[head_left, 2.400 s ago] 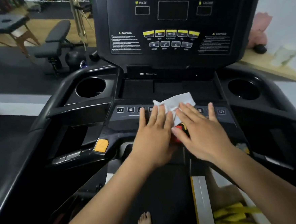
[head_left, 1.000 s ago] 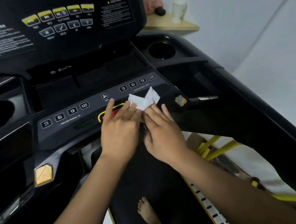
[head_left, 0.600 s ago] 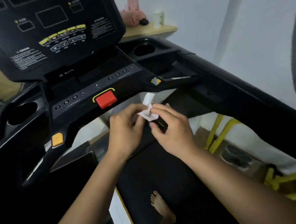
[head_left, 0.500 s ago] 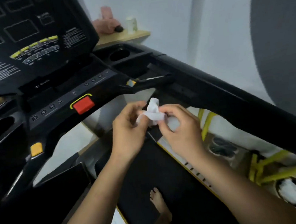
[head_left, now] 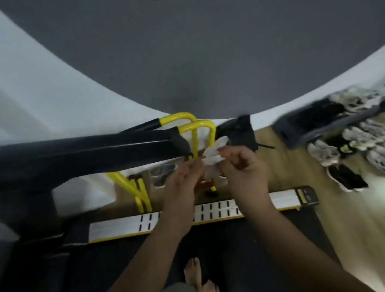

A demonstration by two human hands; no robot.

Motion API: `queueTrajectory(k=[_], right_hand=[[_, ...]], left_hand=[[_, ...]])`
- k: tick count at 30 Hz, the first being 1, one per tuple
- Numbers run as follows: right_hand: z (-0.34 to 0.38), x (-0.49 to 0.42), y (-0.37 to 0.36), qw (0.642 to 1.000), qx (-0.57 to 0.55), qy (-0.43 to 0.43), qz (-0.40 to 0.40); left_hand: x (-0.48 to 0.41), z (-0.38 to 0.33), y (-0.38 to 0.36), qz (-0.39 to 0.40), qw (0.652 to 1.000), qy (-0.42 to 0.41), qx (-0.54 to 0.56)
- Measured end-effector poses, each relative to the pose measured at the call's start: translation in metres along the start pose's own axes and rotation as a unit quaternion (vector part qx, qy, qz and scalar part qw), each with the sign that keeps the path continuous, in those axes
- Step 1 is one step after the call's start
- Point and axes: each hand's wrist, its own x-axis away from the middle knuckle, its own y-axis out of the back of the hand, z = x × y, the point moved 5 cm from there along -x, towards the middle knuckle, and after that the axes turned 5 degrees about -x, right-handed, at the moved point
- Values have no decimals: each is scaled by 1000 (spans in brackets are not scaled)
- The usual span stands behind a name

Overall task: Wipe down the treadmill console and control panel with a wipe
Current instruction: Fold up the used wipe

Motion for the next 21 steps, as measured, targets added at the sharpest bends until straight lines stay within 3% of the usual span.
queueTrajectory(k=[5,8,14,21], right_hand=[[-26,-14,70,993,26,-39,-109],[-41,-23,94,988,60,-76,-122],[-89,-77,132,976,126,-153,-93],[-150,-188,186,964,200,-172,-11]], left_hand=[[-38,42,-65,92,993,68,2],[-63,66,-86,65,991,115,-5],[-111,103,-118,13,982,178,-59],[-189,142,-184,-48,970,213,-108]])
